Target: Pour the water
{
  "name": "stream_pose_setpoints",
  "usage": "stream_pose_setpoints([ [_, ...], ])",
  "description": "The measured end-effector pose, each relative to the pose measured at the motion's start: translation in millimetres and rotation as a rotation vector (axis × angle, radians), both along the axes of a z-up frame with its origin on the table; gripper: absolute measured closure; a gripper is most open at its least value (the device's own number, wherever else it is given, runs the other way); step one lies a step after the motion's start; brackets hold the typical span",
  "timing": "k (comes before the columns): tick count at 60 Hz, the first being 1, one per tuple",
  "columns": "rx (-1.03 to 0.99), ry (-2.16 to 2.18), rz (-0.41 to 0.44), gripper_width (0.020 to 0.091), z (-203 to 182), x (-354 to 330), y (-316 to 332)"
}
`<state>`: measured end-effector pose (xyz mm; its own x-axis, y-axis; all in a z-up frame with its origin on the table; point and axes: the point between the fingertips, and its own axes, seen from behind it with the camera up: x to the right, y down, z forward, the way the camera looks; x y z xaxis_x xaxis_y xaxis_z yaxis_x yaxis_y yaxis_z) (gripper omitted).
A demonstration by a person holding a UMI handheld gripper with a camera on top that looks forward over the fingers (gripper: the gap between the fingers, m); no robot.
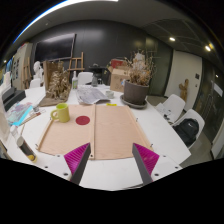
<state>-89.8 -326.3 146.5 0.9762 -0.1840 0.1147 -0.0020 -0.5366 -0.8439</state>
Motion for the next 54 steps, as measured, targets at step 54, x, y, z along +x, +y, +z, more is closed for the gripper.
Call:
stream_pose_setpoints([
  [54, 0.097, 0.119, 0.214, 0.0273, -103.2, -350.5, 13.1],
])
